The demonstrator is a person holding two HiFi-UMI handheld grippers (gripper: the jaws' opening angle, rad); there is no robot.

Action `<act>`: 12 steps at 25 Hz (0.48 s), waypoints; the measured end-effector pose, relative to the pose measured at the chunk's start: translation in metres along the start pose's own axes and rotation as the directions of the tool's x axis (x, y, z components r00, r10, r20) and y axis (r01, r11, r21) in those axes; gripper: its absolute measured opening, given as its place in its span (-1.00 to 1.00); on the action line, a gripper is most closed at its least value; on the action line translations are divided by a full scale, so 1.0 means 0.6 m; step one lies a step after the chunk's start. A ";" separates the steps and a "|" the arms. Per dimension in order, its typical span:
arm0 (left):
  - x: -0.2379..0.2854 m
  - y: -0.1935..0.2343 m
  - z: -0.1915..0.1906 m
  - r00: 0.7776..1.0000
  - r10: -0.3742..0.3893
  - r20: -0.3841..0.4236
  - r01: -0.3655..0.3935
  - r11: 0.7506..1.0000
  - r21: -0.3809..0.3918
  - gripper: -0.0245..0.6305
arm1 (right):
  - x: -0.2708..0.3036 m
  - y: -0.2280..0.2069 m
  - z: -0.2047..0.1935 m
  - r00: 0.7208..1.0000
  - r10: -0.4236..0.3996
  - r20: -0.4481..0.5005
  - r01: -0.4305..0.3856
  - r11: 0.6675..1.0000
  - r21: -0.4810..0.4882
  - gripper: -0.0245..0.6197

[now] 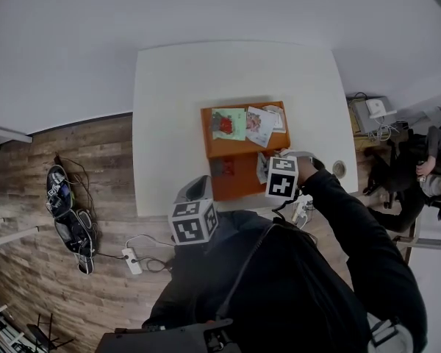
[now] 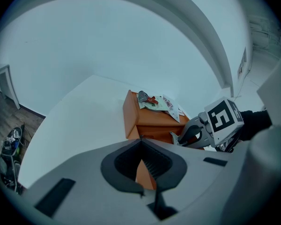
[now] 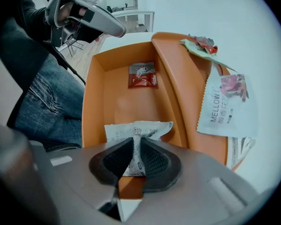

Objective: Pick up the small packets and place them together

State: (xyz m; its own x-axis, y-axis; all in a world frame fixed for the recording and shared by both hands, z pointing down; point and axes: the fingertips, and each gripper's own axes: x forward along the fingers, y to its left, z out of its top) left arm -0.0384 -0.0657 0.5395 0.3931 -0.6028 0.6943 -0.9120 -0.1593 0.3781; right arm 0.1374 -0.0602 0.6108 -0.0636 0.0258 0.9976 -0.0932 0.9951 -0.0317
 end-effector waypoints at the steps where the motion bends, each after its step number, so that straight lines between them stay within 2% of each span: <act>1: -0.001 0.000 0.001 1.000 0.000 0.000 0.000 1.000 0.001 -0.93 | -0.002 0.000 0.000 1.000 0.001 0.007 -0.001 1.000 0.008 -0.75; 7: -0.003 -0.002 0.001 1.000 0.001 -0.001 -0.001 1.000 0.005 -0.93 | -0.035 -0.003 0.007 0.997 0.002 0.077 -0.006 0.999 0.045 -0.75; 12: 0.004 -0.004 0.001 1.000 -0.004 -0.005 0.004 1.000 0.007 -0.93 | -0.054 0.000 0.014 0.993 0.015 0.115 -0.019 0.999 0.030 -0.75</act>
State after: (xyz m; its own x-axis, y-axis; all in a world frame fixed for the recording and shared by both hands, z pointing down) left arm -0.0357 -0.0670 0.5399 0.3972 -0.5985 0.6957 -0.9113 -0.1674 0.3763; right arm 0.1313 -0.0621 0.5778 -0.1793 0.0297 0.9833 -0.1217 0.9912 -0.0522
